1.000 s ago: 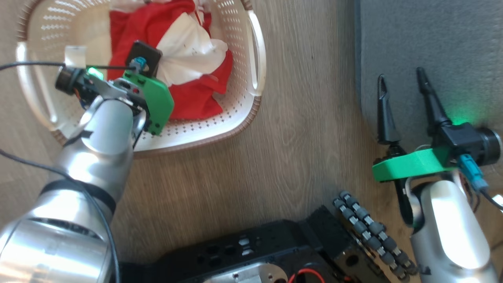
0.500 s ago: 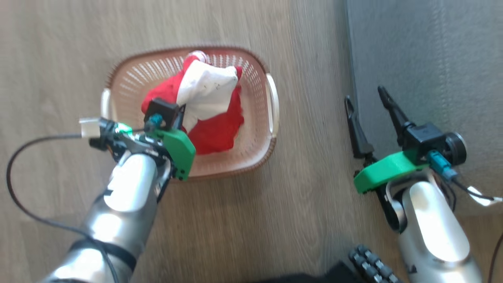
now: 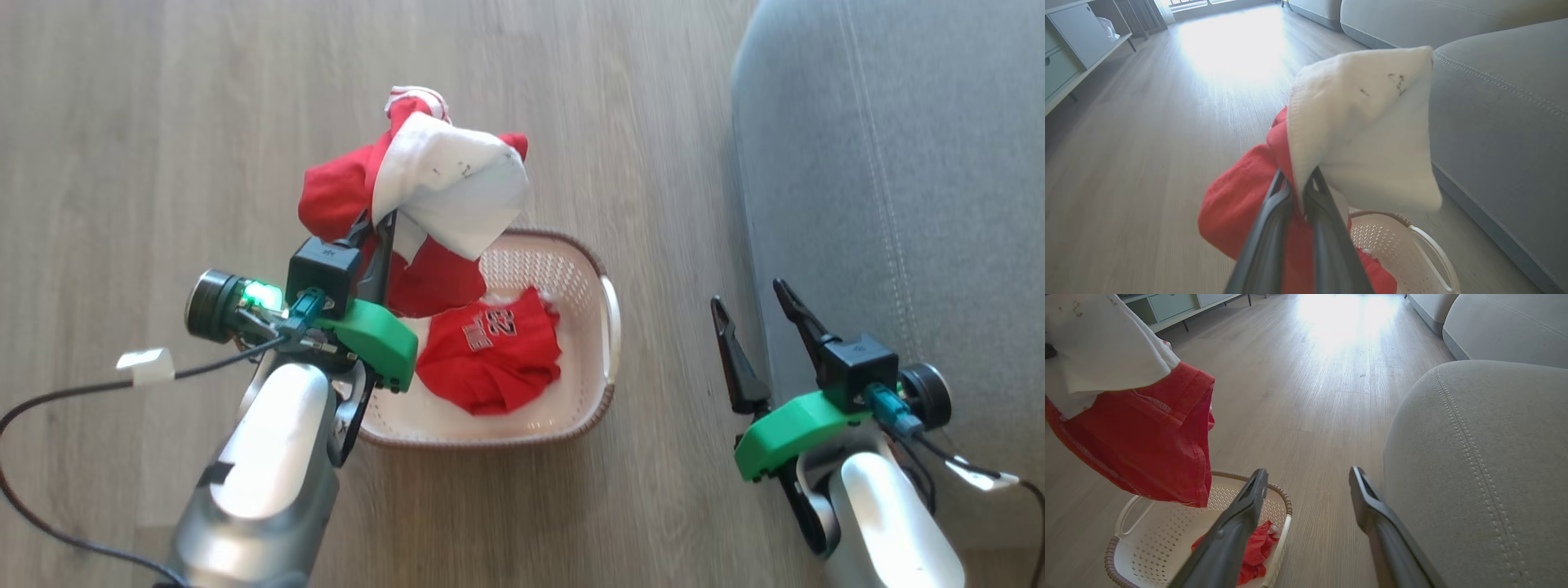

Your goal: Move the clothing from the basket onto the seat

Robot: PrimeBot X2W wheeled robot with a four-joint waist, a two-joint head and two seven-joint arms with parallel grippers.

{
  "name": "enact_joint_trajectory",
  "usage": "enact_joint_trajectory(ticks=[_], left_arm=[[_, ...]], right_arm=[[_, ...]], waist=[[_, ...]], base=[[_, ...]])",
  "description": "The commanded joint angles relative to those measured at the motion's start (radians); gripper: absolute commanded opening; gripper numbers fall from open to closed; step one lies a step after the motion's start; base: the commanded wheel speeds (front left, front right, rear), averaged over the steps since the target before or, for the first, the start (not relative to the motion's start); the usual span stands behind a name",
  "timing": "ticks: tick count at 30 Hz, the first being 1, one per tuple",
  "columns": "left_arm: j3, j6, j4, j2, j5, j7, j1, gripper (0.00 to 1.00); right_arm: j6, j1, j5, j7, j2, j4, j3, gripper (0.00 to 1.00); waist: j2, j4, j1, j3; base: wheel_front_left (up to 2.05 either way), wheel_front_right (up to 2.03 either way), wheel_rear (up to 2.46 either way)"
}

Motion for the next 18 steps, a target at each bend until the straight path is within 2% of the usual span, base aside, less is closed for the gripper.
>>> enact_joint_trajectory(ticks=[1, 9, 18], left_arm=[[0.036, 0.006, -0.047, 0.017, 0.011, -0.014, -0.01, 0.0], [0.084, 0.015, -0.267, 0.01, 0.029, -0.014, 0.05, 0.0], [0.137, 0.004, -0.505, 0.002, 0.031, -0.014, 0.095, 0.0]], right_arm=[[0.003, 0.008, -0.002, -0.001, 0.002, -0.024, 0.026, 1.0], [0.003, 0.05, -0.006, -0.001, 0.002, -0.011, 0.031, 1.0], [0.003, 0.093, 0.004, -0.001, 0.002, -0.005, 0.047, 1.0]], waist=[[-0.0001, 0.033, 0.0001, -0.054], [-0.0001, 0.055, 0.0001, -0.157], [-0.0001, 0.053, 0.0001, -0.229]], base=[[0.0, 0.0, 0.0], [0.0, 0.0, 0.0], [0.0, 0.0, 0.0]])
